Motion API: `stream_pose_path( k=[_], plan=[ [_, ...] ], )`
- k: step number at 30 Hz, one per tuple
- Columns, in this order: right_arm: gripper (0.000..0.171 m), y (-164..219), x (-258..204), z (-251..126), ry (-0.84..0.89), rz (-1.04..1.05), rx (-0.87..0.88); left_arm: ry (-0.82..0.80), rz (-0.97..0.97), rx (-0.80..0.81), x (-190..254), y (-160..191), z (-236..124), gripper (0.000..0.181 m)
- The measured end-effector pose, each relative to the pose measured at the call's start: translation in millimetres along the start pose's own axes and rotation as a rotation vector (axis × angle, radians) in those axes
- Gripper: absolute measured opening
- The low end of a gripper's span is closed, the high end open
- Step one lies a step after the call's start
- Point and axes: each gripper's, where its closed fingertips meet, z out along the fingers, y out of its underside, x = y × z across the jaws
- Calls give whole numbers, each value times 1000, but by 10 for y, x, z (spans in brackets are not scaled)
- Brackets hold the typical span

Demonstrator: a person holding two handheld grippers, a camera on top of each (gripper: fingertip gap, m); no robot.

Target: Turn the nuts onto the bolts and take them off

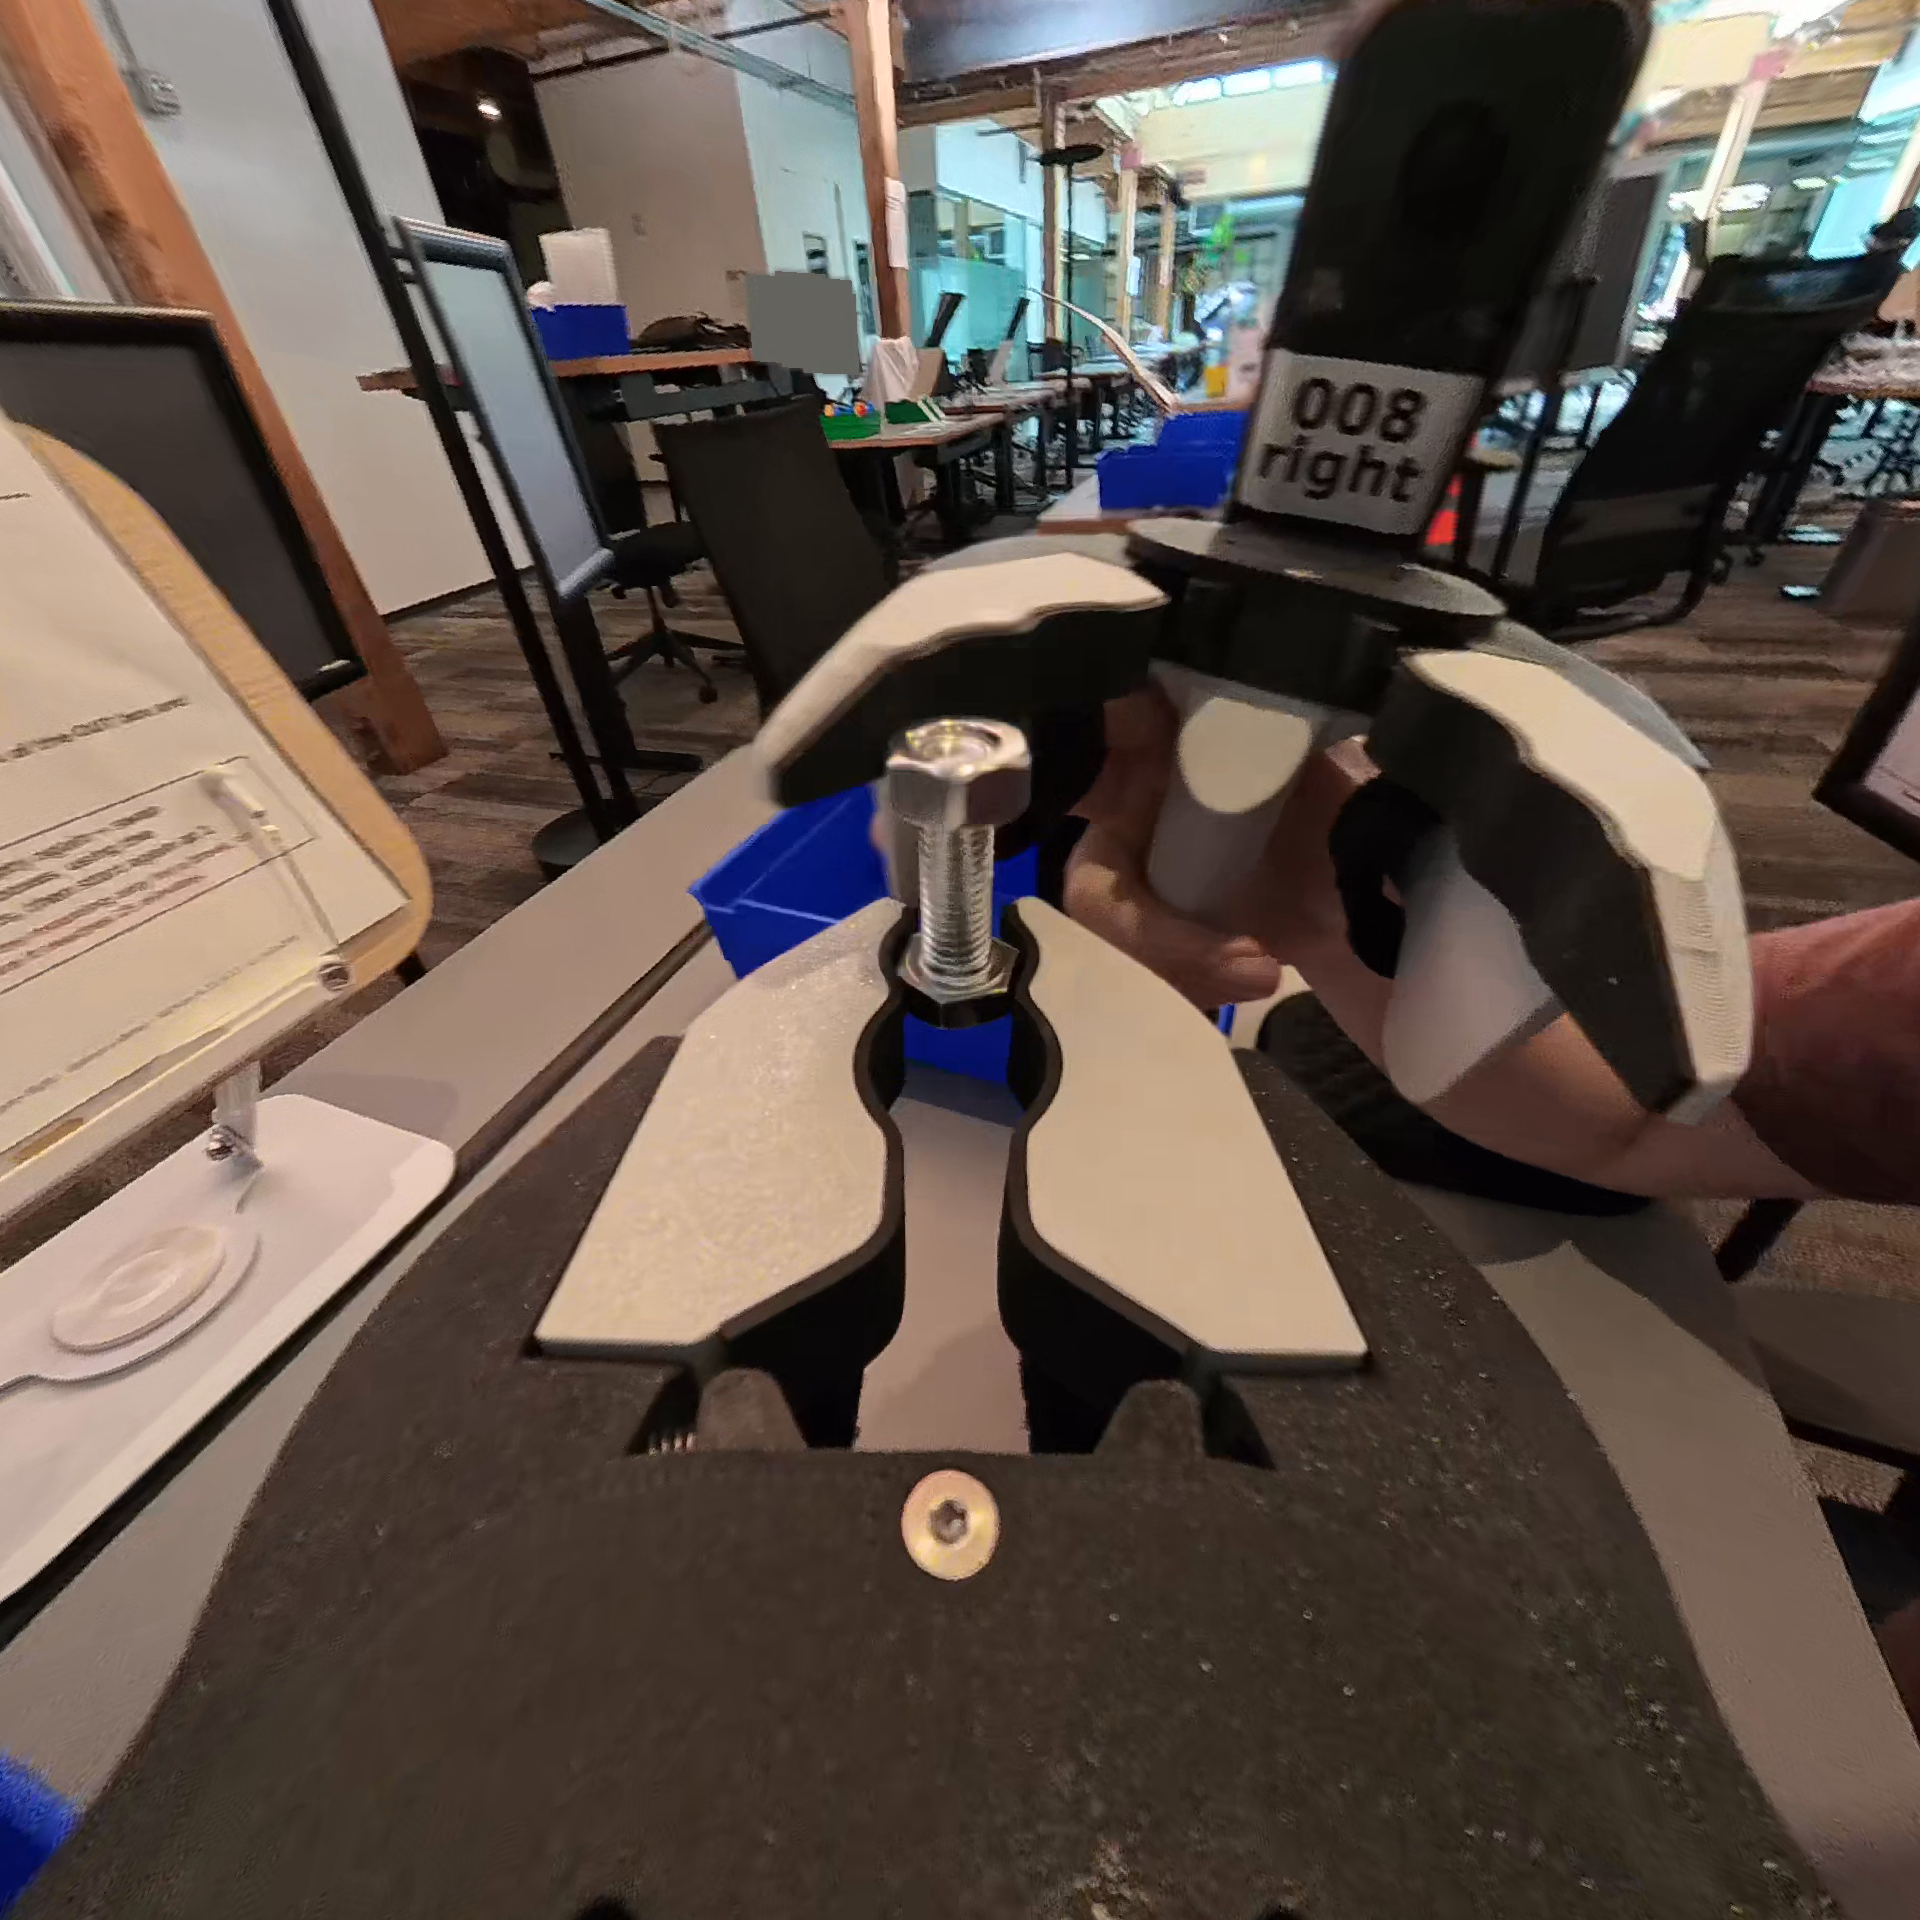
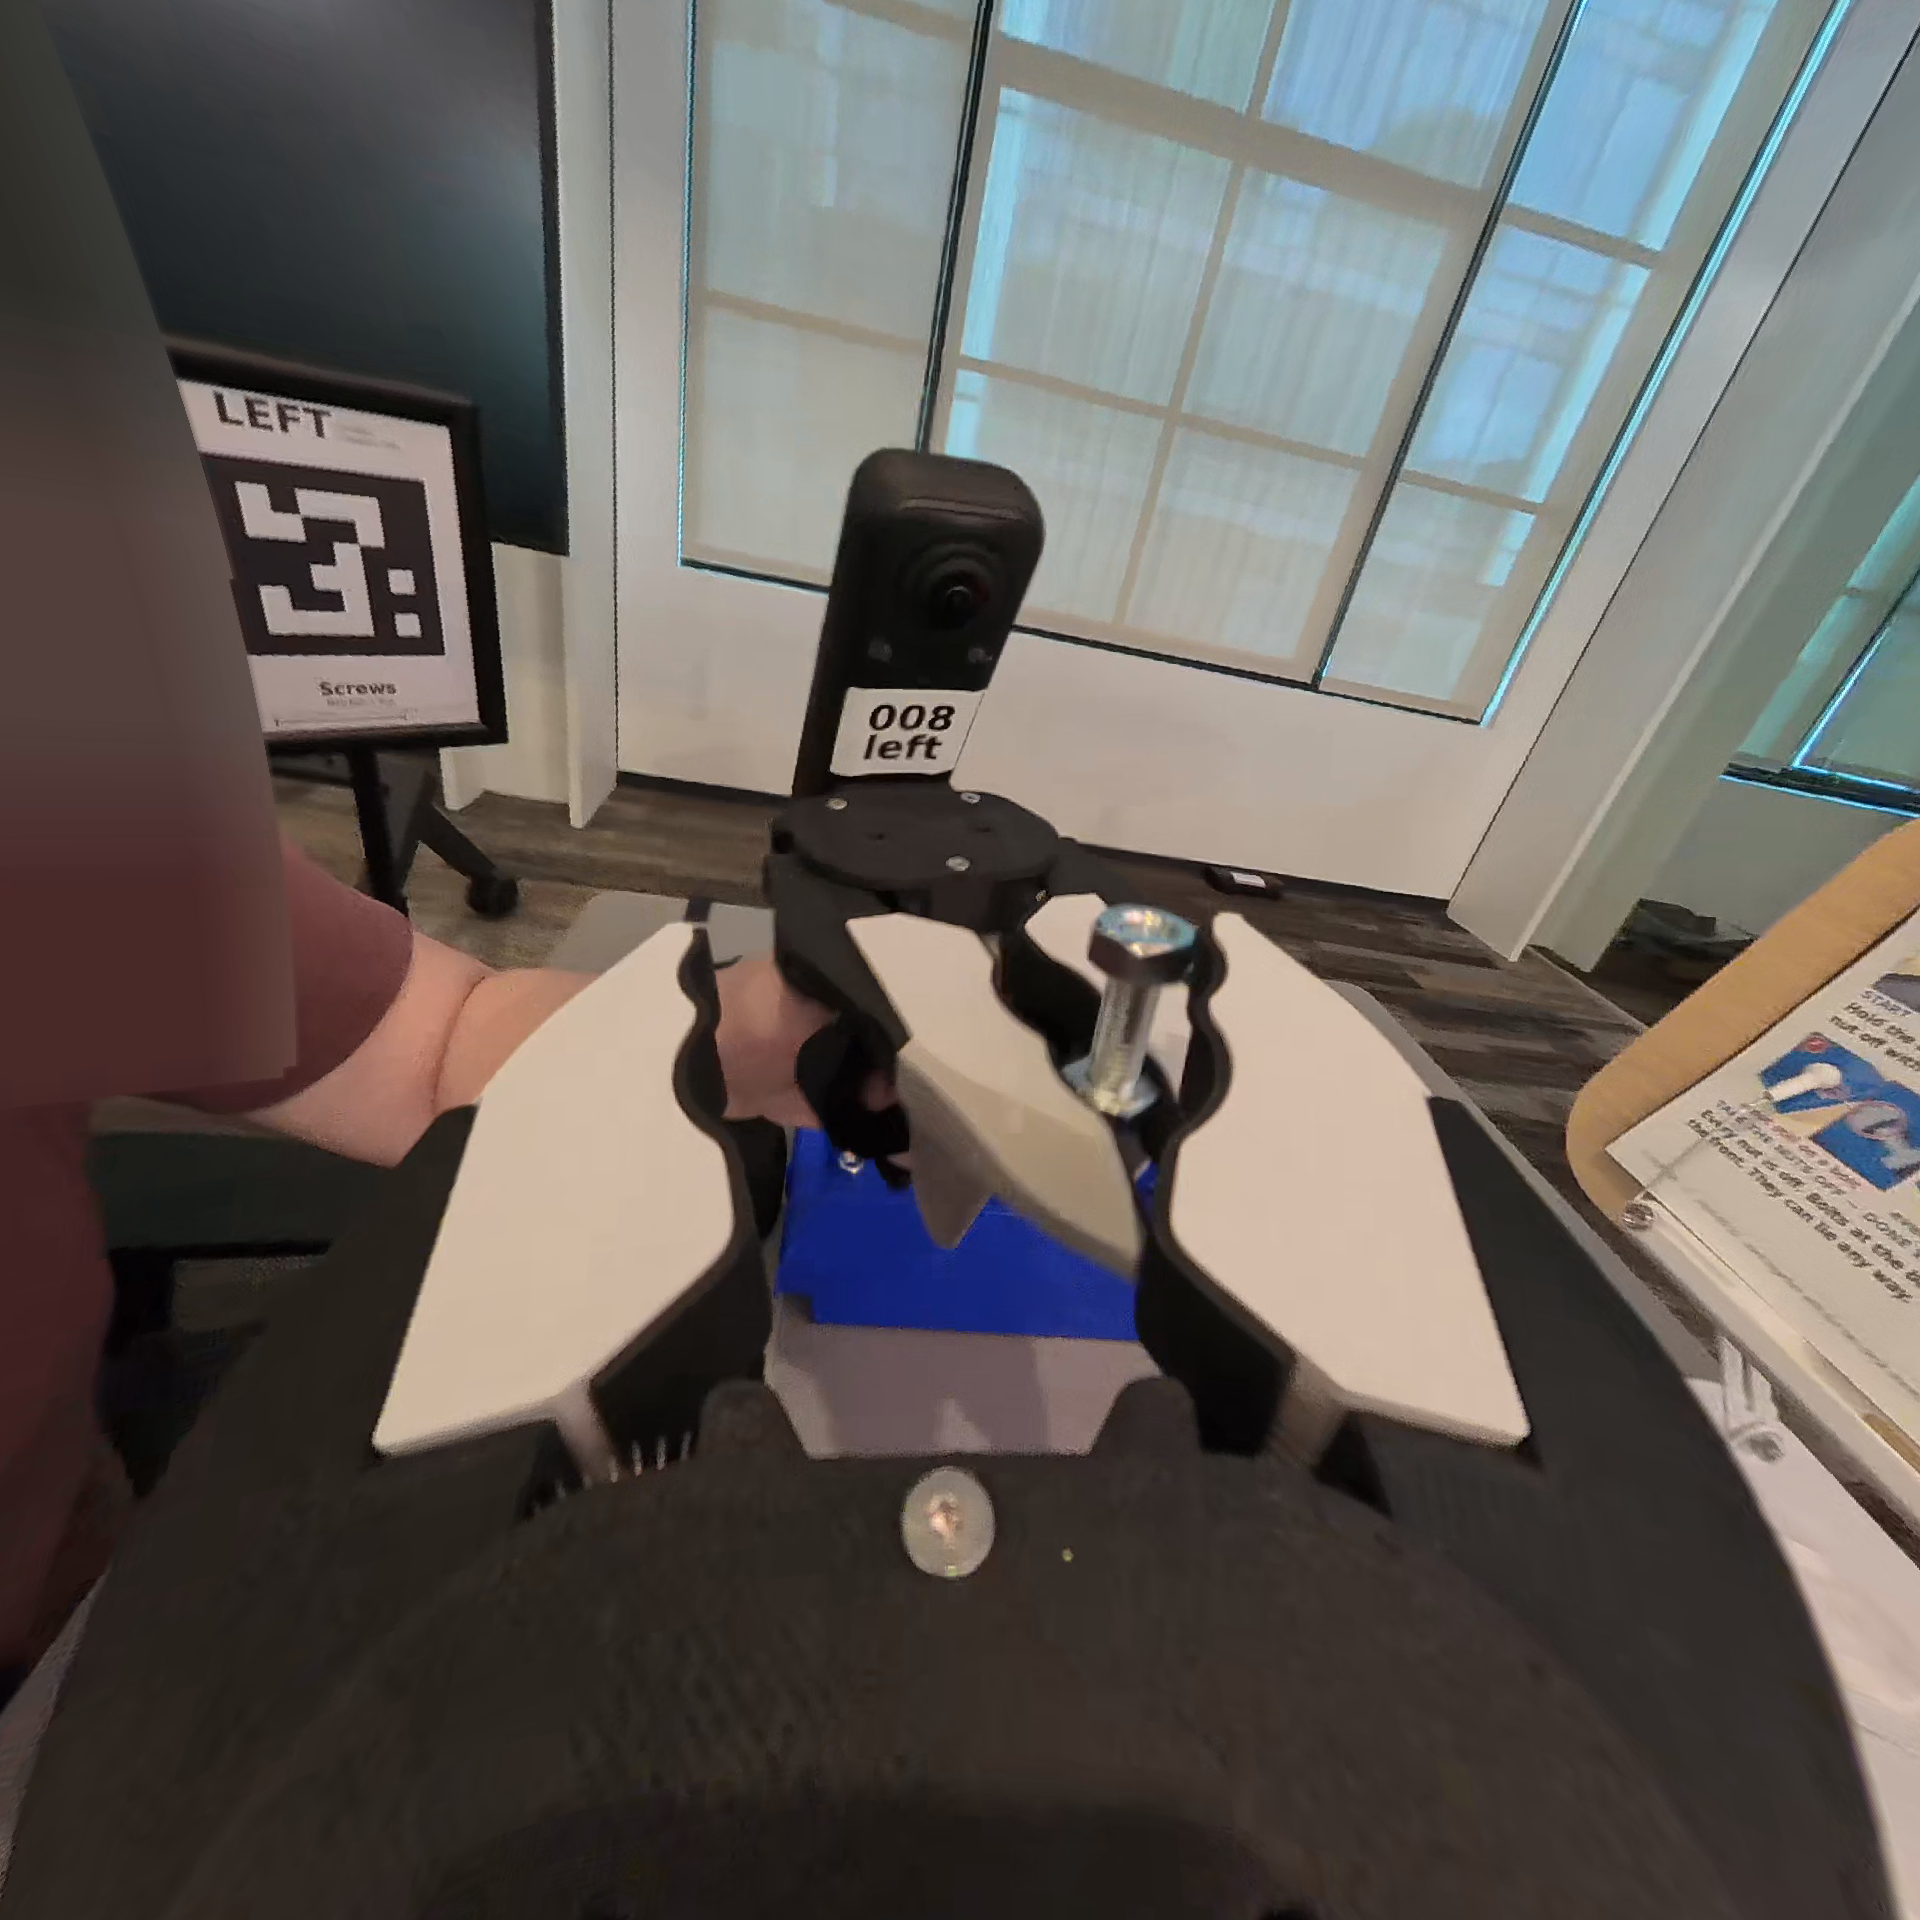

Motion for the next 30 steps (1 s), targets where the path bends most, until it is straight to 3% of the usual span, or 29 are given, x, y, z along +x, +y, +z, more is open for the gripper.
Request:
stream_pose_path(
  k=[3,13,18,26,30],
  plan=[
    [78,-31,-15,-70,-14,-5,-21,-40,-35,27,-167,-51,-107,15],
    [88,-29,3,14,-9,49,33,12,30,-22,59,24,24,14],
    [78,-11,2,-82,2,-6,-53,-26,-4,-16,-101,-7,-74,14],
    [88,-28,63,-1,24,64,27,35,27,-52,93,43,20,15],
    [90,68,19,37,4,50,-36,11,26,-64,32,87,35,14]
  ],
)
